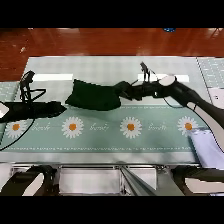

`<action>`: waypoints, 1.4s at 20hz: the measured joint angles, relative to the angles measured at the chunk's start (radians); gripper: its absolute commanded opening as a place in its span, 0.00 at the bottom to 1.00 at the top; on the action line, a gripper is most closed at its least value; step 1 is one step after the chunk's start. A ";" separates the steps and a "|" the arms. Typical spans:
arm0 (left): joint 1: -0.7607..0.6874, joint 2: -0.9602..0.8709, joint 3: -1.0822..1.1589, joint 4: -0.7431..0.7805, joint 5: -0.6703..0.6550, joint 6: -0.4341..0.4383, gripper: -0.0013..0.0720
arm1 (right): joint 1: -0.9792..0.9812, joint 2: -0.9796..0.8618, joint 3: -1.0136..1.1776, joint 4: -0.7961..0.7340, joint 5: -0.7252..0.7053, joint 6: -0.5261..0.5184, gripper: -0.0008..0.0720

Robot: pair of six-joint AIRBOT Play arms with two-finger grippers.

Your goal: Fold the shirts.

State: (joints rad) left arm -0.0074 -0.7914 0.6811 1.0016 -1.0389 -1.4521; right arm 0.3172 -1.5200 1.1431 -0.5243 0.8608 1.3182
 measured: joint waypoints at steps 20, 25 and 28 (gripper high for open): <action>0.000 0.000 0.006 -0.011 0.010 0.000 0.05 | -0.549 0.268 0.598 -0.369 0.470 0.257 0.04; 0.000 0.000 0.060 -0.023 0.066 0.020 0.05 | -0.800 0.492 0.415 -0.502 0.582 0.344 0.04; 0.000 0.000 0.096 -0.025 0.127 0.027 0.05 | -0.994 0.654 0.248 -0.618 0.646 0.383 0.04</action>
State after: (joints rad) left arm -0.0074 -0.7918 0.7773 0.9768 -0.9119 -1.4246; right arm -0.6769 -0.8661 1.3911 -1.1419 1.5066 1.7008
